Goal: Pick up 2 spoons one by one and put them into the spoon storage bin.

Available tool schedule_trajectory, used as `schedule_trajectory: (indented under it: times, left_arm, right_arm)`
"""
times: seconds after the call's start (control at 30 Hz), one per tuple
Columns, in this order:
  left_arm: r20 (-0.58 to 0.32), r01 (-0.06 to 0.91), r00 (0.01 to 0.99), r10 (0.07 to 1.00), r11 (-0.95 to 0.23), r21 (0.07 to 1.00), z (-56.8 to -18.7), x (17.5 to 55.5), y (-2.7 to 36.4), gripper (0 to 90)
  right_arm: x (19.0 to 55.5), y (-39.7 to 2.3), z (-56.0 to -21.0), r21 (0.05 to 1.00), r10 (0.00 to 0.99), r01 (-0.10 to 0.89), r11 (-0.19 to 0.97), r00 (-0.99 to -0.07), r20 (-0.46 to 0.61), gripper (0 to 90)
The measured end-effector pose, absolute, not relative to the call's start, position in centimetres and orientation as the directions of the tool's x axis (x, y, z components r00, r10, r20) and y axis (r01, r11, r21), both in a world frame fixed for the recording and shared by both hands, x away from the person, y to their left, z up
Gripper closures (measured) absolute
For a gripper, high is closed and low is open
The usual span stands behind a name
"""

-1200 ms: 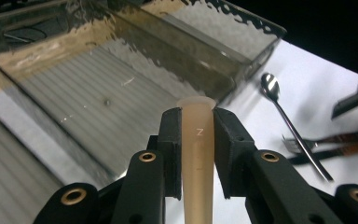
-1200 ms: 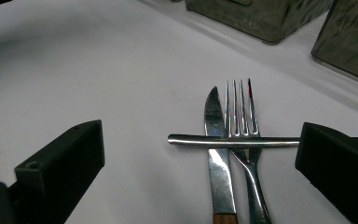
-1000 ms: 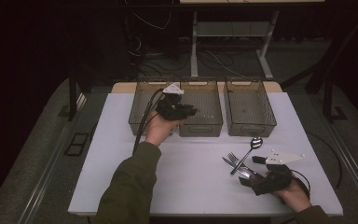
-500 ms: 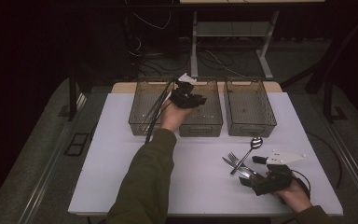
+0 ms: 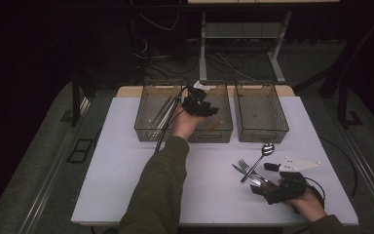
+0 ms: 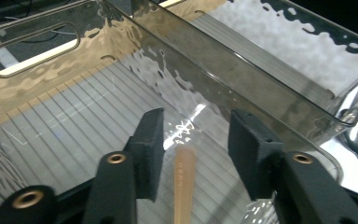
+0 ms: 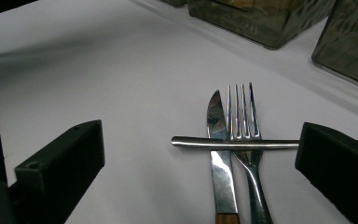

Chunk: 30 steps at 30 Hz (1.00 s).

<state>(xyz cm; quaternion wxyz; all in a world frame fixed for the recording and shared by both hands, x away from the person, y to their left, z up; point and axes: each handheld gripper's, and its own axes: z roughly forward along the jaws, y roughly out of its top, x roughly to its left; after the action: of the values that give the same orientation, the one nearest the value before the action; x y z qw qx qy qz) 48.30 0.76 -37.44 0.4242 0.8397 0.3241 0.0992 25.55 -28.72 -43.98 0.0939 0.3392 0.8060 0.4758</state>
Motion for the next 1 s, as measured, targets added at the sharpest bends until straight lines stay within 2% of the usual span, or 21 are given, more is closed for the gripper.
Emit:
schedule_trajectory:
  times: [0.4, 0.83, 1.0]
  left_arm:
    - [-0.109, 0.405, 0.802, 0.587, -0.401, 0.822, -36.1, 44.1, 3.0, 31.5]
    - [-0.082, 0.348, 0.820, 0.566, -0.381, 0.857, -36.7, 37.2, 7.9, 25.4]
    - [-0.075, 0.349, 0.815, 0.574, -0.385, 0.854, -38.2, 34.9, 10.0, 19.1]
  right_arm:
    - [25.7, -28.7, -44.1, 0.826, 0.633, 0.457, 0.329, -0.756, 0.166, 1.5]
    - [25.8, -28.6, -44.2, 0.818, 0.641, 0.472, 0.328, -0.747, 0.174, 1.4]
    - [25.9, -28.7, -44.3, 0.817, 0.647, 0.476, 0.325, -0.742, 0.175, 1.4]
